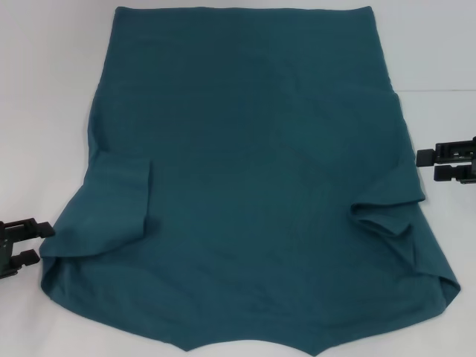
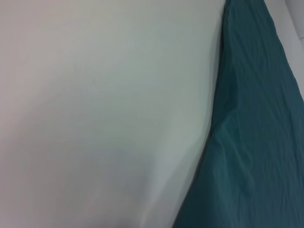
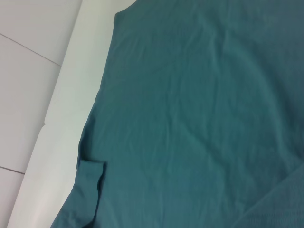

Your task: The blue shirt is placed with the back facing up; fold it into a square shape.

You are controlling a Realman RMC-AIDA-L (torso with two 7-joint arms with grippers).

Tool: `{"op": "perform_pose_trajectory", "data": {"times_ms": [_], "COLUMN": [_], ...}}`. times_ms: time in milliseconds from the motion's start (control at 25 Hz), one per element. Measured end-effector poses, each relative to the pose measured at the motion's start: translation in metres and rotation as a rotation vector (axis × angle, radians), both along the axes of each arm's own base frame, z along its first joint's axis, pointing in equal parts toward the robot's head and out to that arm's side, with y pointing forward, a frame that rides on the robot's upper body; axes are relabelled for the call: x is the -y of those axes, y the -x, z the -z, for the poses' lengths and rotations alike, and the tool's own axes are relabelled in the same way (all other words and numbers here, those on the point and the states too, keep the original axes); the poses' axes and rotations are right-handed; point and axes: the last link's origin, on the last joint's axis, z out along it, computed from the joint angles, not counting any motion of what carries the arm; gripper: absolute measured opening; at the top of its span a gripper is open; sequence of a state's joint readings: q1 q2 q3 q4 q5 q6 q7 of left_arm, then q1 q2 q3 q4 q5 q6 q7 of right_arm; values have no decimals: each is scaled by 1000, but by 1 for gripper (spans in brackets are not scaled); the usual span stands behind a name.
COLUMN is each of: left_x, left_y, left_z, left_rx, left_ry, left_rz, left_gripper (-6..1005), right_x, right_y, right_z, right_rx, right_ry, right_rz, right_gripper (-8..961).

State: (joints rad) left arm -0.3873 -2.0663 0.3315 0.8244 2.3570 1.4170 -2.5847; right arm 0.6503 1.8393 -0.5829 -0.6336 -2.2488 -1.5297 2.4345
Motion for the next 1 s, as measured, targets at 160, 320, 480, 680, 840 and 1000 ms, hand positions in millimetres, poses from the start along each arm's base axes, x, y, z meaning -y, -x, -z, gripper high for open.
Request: {"op": "perform_pose_trajectory", "data": {"times_ms": [160, 320, 480, 680, 840, 1000], "left_x": [-1, -4, -9, -14, -16, -17], "left_y": [0, 1, -1, -6, -11, -13], "left_z": [1, 0, 5, 14, 21, 22], "left_rx": [-4, -16, -15, -25, -21, -14], "left_ry": [1, -9, 0, 33, 59, 64], "left_rz": [2, -3, 2, 21, 36, 44], "left_gripper": [564, 551, 537, 520, 507, 493], "right_x": [0, 1, 2, 3, 3, 4], "right_y": [-1, -2, -3, -4, -5, -5], "right_z": [0, -1, -1, -2, -3, -3], "right_rx": [1, 0, 0, -3, -4, -4], "right_ry": [-1, 1, -1, -6, -7, -7], "right_rz": [1, 4, 6, 8, 10, 11], "right_gripper": [696, 697, 697, 697, 697, 697]}}
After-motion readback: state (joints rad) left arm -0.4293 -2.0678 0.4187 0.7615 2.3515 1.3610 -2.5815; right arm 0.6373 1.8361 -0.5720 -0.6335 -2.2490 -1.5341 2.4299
